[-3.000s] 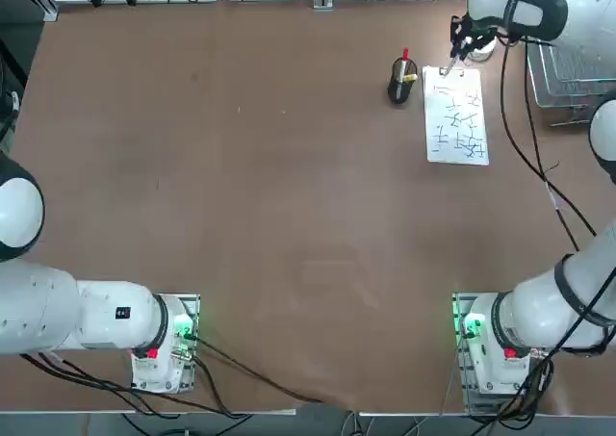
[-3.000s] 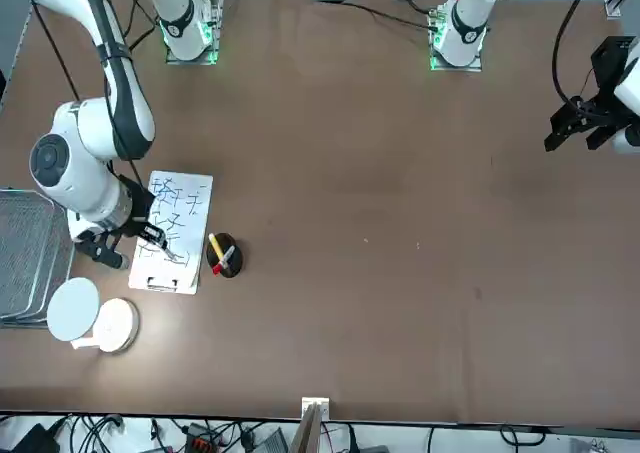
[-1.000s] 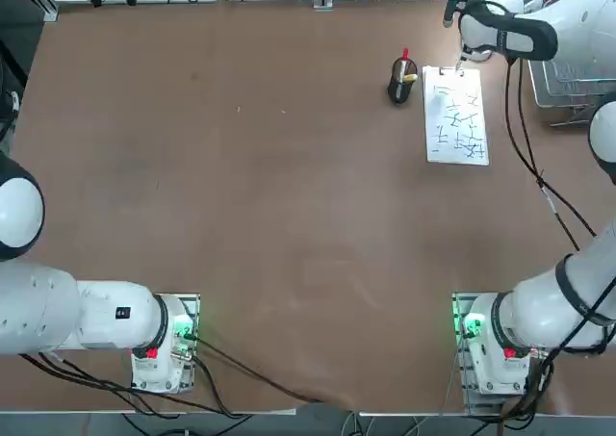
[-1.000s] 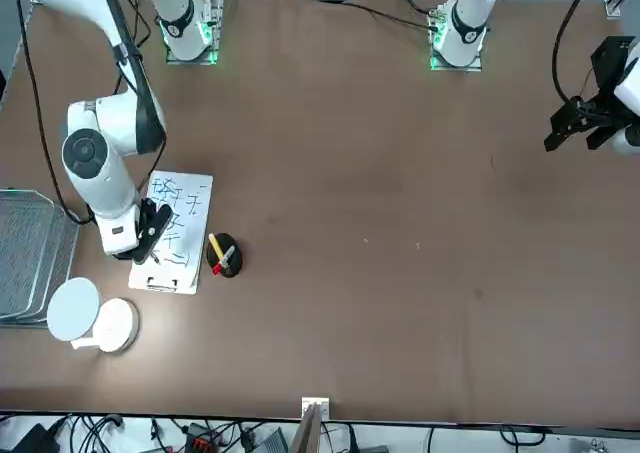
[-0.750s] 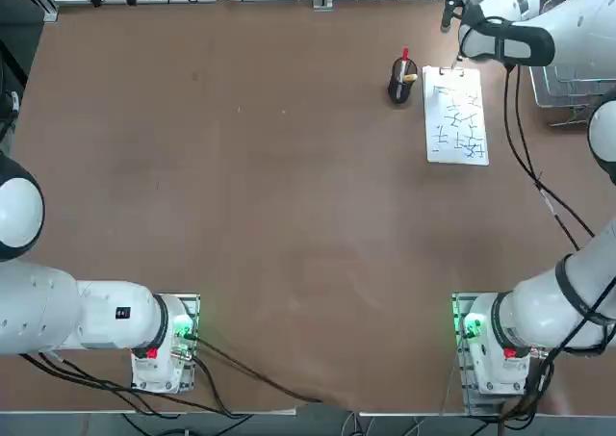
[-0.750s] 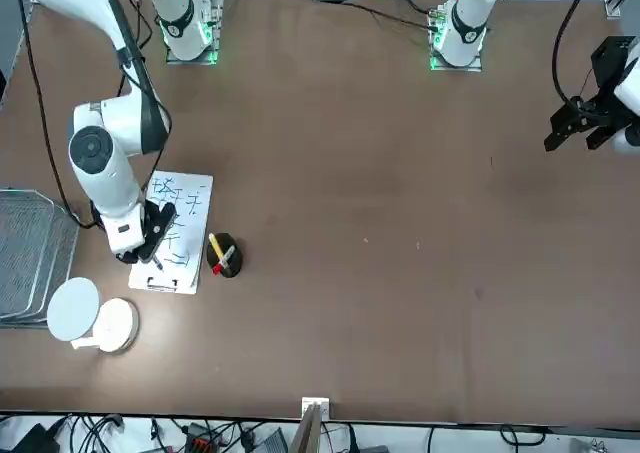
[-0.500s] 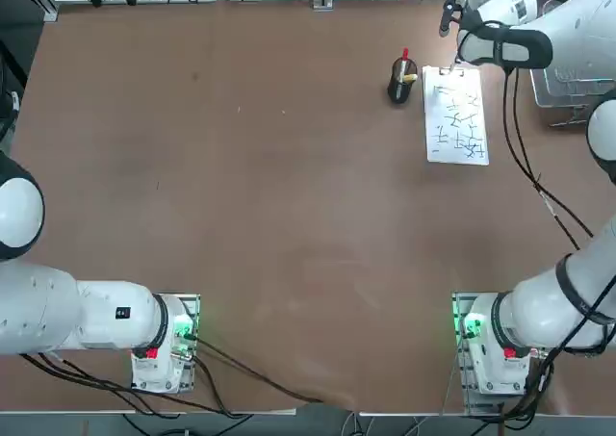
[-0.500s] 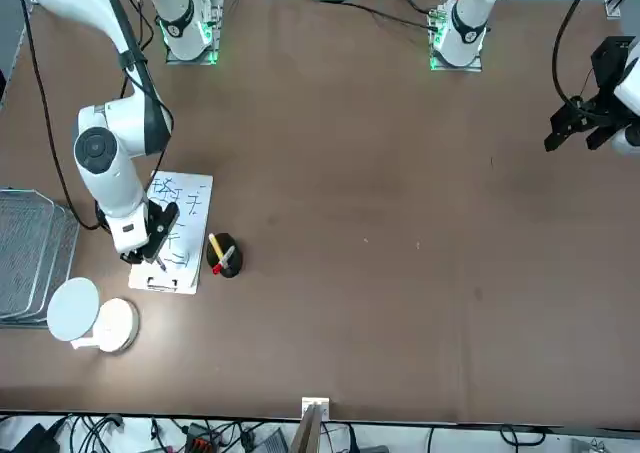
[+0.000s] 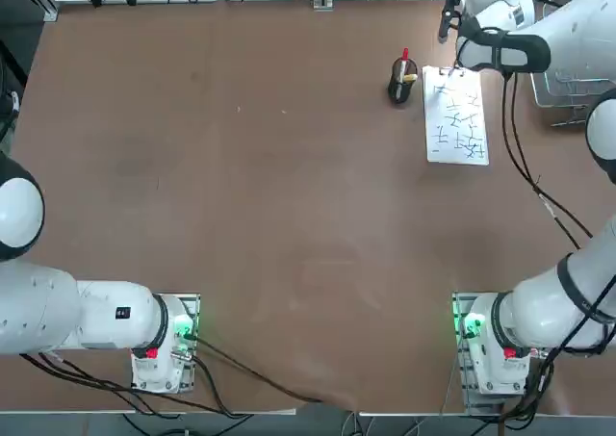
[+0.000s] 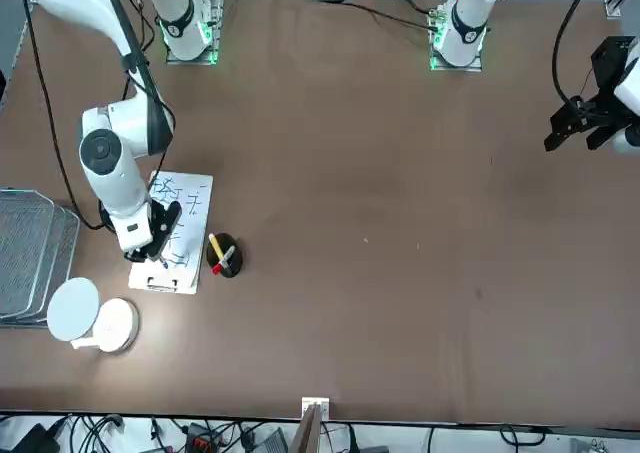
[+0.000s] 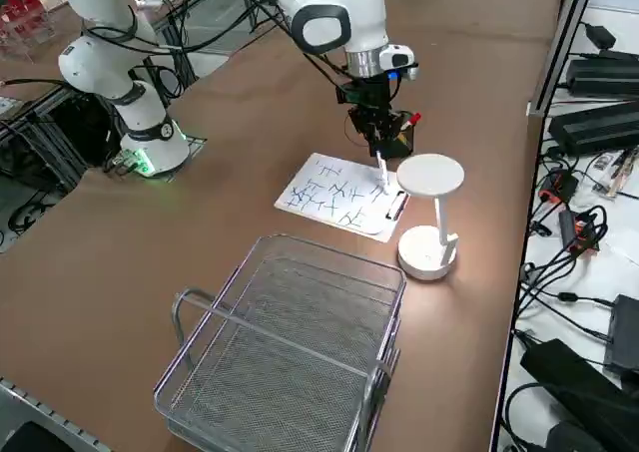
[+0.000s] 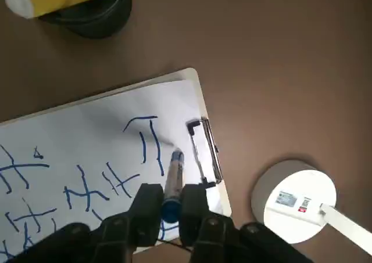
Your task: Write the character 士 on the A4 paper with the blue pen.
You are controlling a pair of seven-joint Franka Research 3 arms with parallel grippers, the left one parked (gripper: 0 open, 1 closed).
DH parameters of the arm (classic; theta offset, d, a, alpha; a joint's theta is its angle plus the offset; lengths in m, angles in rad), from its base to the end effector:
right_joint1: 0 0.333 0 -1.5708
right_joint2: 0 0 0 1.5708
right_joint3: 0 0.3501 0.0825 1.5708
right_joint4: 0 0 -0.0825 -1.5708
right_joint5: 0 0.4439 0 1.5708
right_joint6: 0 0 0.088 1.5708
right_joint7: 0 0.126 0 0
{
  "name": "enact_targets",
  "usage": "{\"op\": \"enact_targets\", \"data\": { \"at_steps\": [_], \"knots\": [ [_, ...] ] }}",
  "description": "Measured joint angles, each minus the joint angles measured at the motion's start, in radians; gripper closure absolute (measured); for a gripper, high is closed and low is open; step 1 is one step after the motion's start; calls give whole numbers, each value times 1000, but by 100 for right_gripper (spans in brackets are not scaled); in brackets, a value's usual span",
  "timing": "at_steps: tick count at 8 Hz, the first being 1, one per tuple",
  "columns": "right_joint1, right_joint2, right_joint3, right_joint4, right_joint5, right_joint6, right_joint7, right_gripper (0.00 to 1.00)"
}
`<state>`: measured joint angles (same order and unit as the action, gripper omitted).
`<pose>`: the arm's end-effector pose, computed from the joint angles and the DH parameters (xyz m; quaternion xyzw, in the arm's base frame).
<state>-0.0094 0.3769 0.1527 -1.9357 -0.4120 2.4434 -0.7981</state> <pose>0.6875 0.0893 0.2790 0.8106 0.5700 0.0288 0.1309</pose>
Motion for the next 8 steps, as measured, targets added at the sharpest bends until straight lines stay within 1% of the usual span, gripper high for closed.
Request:
{"op": "enact_targets", "data": {
  "at_steps": [5, 6, 8],
  "knots": [
    [0, 2, 0, -16, 0, 18, 6, 81],
    [0, 2, 4, -17, 0, 18, 16, 81],
    [0, 2, 22, -19, 0, 14, 47, 81]
  ]
}}
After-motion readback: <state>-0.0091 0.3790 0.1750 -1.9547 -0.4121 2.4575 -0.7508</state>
